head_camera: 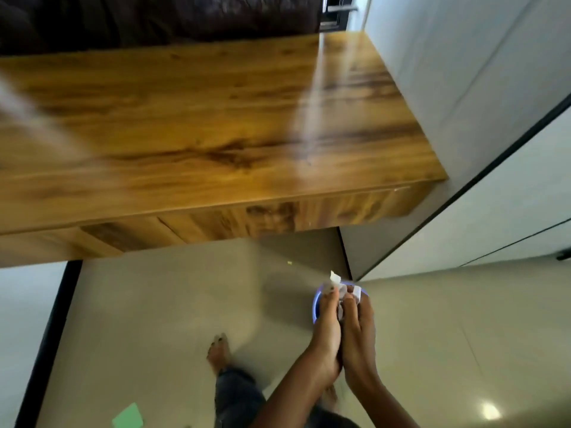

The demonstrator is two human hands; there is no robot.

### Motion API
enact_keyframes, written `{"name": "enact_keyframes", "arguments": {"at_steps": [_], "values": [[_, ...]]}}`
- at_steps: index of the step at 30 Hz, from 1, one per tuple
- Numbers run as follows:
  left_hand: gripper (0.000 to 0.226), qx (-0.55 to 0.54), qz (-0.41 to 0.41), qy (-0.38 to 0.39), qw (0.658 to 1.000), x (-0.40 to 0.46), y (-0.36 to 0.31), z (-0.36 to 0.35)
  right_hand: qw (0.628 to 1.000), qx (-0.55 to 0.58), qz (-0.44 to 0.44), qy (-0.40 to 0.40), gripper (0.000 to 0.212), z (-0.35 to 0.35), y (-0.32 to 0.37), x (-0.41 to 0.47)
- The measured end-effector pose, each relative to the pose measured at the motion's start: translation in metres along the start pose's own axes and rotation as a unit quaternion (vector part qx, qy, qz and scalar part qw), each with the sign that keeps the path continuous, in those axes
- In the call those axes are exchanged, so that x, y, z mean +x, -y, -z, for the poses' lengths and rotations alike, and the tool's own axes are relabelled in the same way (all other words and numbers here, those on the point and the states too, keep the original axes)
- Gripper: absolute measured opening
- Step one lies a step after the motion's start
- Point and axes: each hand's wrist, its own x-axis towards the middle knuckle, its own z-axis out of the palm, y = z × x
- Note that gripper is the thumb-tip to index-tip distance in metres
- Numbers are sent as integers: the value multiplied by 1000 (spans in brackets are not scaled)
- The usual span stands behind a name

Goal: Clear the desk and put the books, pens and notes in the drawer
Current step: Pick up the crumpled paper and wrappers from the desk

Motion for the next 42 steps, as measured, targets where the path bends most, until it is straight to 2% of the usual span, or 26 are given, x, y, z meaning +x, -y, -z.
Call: {"name": "enact_keyframes", "arguments": {"at_steps": [3,6,8,13,20,22,24,28,32,36,42], "values": [[42,52,41,-42,997,25,36,0,987,25,-145,71,32,26,-43,16],[54,109,59,-103,987,73,81,5,961,109,-247,58,32,45,-81,41],[65,164,76,-119,976,107,105,14,955,98,-276,45,29,55,-108,59],[66,286,101,-125,945,172,128,22,951,28,-309,-14,17,66,-180,109],[49,406,109,-115,900,247,156,51,929,18,-364,-61,18,65,-255,178],[46,424,113,-103,893,255,160,59,920,17,-385,-64,15,65,-264,192],[48,430,114,-94,891,261,161,64,909,15,-411,-66,21,67,-267,202],[47,440,103,-99,886,267,157,68,906,2,-421,-41,7,73,-265,212],[49,426,99,-114,892,267,155,71,900,18,-430,-71,30,76,-271,219],[46,426,92,-125,891,264,154,71,906,-1,-418,-70,36,76,-276,218],[39,429,68,-142,890,249,147,69,937,-178,-298,-27,42,76,-271,197]]}}
